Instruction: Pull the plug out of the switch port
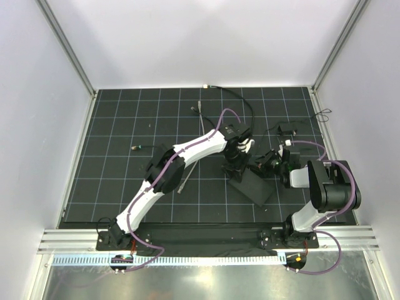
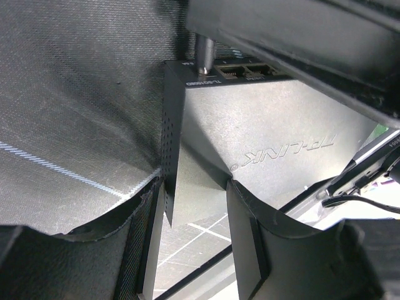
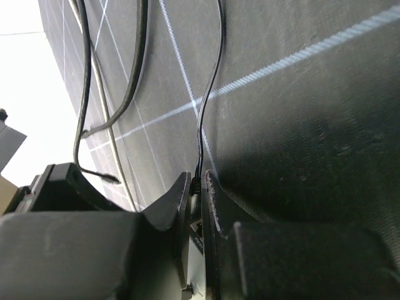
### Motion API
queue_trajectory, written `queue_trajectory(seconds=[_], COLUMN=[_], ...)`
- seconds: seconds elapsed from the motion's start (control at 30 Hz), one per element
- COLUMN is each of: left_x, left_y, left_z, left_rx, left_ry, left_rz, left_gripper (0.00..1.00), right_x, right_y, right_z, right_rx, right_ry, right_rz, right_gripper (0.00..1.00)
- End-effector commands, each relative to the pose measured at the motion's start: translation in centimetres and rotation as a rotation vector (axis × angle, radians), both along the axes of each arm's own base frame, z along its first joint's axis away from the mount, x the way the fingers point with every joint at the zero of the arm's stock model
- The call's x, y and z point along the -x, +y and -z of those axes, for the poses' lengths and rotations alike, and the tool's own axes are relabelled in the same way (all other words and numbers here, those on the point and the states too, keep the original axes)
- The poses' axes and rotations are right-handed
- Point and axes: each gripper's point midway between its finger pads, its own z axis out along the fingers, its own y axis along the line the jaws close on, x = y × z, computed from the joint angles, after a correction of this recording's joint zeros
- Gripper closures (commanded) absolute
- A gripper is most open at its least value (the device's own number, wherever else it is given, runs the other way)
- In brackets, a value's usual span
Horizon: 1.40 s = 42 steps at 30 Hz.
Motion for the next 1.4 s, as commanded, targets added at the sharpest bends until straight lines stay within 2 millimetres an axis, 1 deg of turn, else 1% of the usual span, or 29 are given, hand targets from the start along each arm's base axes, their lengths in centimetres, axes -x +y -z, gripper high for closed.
queue_trajectory(seconds=[0.0, 0.1, 0.2, 0.27, 0.3, 0.43, 0.57, 0.63, 0.67, 0.7, 0.73, 0.77, 0.8, 0.83, 0.87, 0.9, 0.93, 1.0, 1.03, 1.07, 1.1, 1.13, 1.17, 1.2, 1.23, 1.27, 1.3, 1.33, 1.37], left_x=[3.2, 3.2, 3.2, 3.2, 3.2, 3.2, 2.9, 2.1, 1.7, 1.1, 0.4, -0.6, -1.3, -1.8, -2.9, -3.4, -3.8, -4.9, -5.1, -5.5, -5.6, -5.5, -5.3, -5.2, -5.0, -4.7, -4.7, -4.5, -4.1], left_y=[2.4, 2.5, 2.4, 2.4, 2.4, 2.5, 2.4, 2.4, 2.5, 2.4, 2.3, 2.5, 2.4, 2.3, 2.6, 2.6, 2.7, 3.4, 3.9, 4.4, 5.0, 5.4, 6.2, 6.5, 6.9, 7.5, 7.9, 8.5, 9.0], left_z=[3.5, 3.6, 3.7, 3.7, 3.7, 3.8, 3.3, 2.7, 2.3, 1.2, 0.5, -0.3, -1.9, -2.9, -3.7, -4.7, -6.4, -8.0, -9.6, -10.3, -10.6, -12.1, -12.0, -12.3, -13.6, -13.4, -13.7, -14.5, -14.4], left_rx=[-0.153, -0.15, -0.152, -0.152, -0.15, -0.156, -0.149, -0.152, -0.154, -0.14, -0.134, -0.132, -0.104, -0.087, -0.076, -0.06, -0.035, -0.023, -0.008, -0.01, -0.015, 0.002, -0.011, -0.008, 0.014, 0.002, 0.001, 0.008, -0.002], left_ry=[0.087, 0.089, 0.092, 0.09, 0.09, 0.089, 0.072, 0.034, 0.013, -0.024, -0.054, -0.095, -0.128, -0.148, -0.173, -0.189, -0.214, -0.248, -0.27, -0.29, -0.293, -0.31, -0.302, -0.303, -0.321, -0.311, -0.318, -0.325, -0.317], left_rz=[0.067, 0.068, 0.068, 0.068, 0.069, 0.07, 0.067, 0.065, 0.066, 0.068, 0.06, 0.045, 0.032, 0.019, -0.009, -0.023, -0.035, -0.067, -0.078, -0.094, -0.105, -0.113, -0.123, -0.132, -0.139, -0.14, -0.148, -0.158, -0.158], left_gripper=[0.53, 0.53, 0.53, 0.53, 0.53, 0.53, 0.53, 0.52, 0.52, 0.51, 0.49, 0.47, 0.46, 0.45, 0.43, 0.41, 0.41, 0.4, 0.4, 0.4, 0.39, 0.39, 0.39, 0.39, 0.39, 0.39, 0.39, 0.39, 0.39], right_x=[-3.3, -3.7, -4.0, -4.3, -4.0, -4.0, -4.2, -4.2, -5.0, -4.1, -4.1, -4.1, -4.2, -4.3, -4.3, -4.4, -5.3, -5.3, -6.4, -6.2, -6.7, -7.6, -8.1, -8.7, -9.7, -10.3, -11.1, -12.0, -12.6], right_y=[-3.6, -3.3, -3.6, -3.8, -3.8, -4.2, -3.5, -3.6, -3.8, -4.2, -4.5, -4.9, -5.4, -5.6, -5.9, -6.4, -6.8, -7.5, -8.5, -9.1, -9.8, -11.4, -11.9, -13.1, -14.3, -14.8, -15.5, -16.5, -17.1], right_z=[0.2, 0.2, 0.2, -0.2, 0.2, 0.0, -1.3, -1.9, -3.9, -3.4, -4.0, -5.4, -5.9, -6.6, -8.0, -8.6, -10.4, -11.7, -13.7, -13.8, -14.2, -15.8, -16.3, -15.9, -17.3, -17.5, -15.9, -17.0, -16.7], right_rx=[0.123, 0.045, 0.039, 0.064, 0.083, 0.152, 0.158, 0.199, 0.235, 0.296, 0.333, 0.358, 0.414, 0.438, 0.456, 0.497, 0.53, 0.579, 0.623, 0.648, 0.68, 0.742, 0.766, 0.81, 0.854, 0.878, 0.896, 0.925, 0.933], right_ry=[-0.071, -0.077, -0.087, -0.107, -0.084, -0.093, -0.13, -0.133, -0.188, -0.154, -0.156, -0.142, -0.148, -0.149, -0.139, -0.147, -0.181, -0.176, -0.199, -0.164, -0.15, -0.152, -0.147, -0.113, -0.111, -0.102, -0.05, -0.043, -0.024], right_rz=[0.164, 0.207, 0.225, 0.219, 0.208, 0.164, 0.103, 0.067, 0.048, 0.004, -0.009, -0.018, -0.044, -0.051, -0.055, -0.063, -0.052, -0.049, -0.014, -0.003, 0.017, 0.083, 0.104, 0.137, 0.183, 0.187, 0.176, 0.194, 0.195], right_gripper=[0.99, 0.99, 0.99, 0.99, 0.99, 0.99, 0.99, 0.99, 0.99, 0.99, 0.99, 0.99, 0.99, 0.99, 0.99, 0.99, 0.99, 0.99, 0.99, 0.99, 0.99, 0.99, 0.99, 0.99, 0.99, 0.99, 0.99, 0.99, 0.99])
